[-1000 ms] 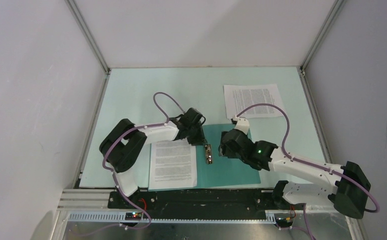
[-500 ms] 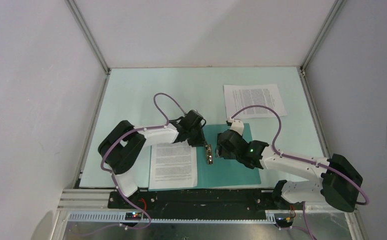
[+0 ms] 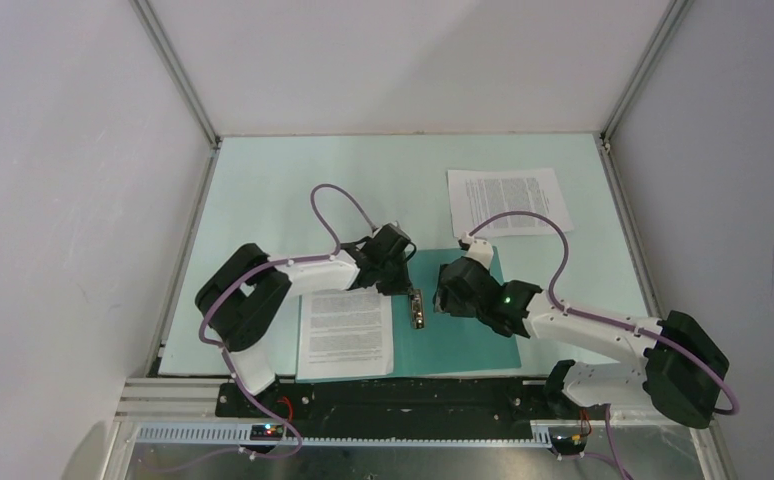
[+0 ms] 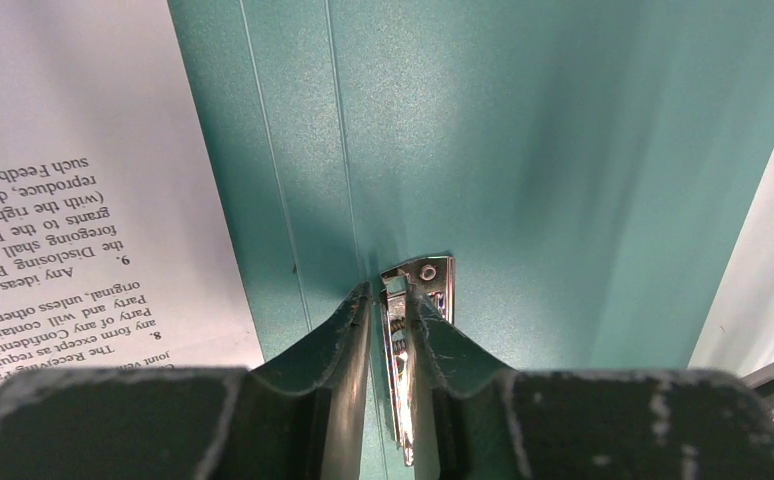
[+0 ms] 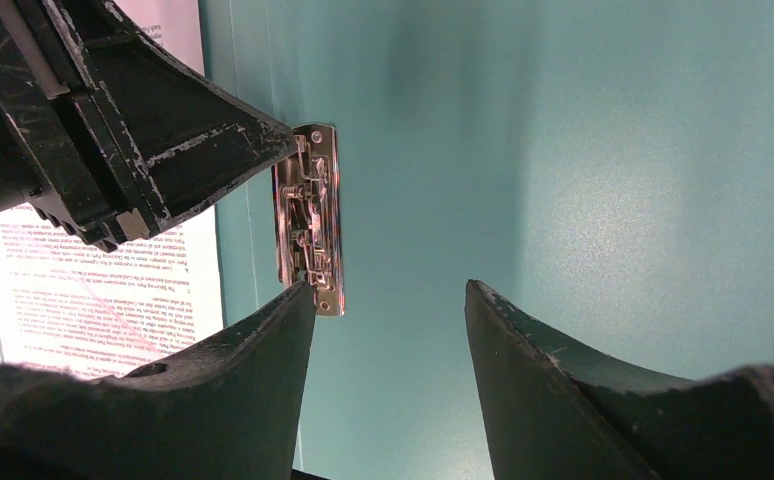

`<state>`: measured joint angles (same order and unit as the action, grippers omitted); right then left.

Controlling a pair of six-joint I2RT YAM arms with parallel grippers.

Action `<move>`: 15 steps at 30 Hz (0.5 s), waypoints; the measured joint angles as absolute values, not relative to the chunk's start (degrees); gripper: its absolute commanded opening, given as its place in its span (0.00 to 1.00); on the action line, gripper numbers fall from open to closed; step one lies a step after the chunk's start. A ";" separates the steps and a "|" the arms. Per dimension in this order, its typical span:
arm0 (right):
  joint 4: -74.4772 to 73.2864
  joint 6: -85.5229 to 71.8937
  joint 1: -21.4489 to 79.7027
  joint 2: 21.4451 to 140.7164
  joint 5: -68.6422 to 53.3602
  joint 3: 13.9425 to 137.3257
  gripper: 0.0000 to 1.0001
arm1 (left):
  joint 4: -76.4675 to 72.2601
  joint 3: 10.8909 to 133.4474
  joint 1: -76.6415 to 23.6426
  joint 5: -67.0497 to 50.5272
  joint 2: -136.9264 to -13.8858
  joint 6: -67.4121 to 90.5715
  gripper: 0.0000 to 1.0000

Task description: Put the files into the folder

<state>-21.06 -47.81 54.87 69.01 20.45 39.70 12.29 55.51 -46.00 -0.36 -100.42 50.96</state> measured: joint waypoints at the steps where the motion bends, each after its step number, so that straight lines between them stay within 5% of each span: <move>1: -20.99 -47.83 54.83 68.90 20.45 39.59 0.61 | 12.29 55.51 -46.11 -0.14 -100.42 50.96 0.24; 15: -20.18 -47.92 53.69 68.27 19.16 37.87 0.61 | 15.35 55.02 -46.46 2.61 -98.19 50.37 0.34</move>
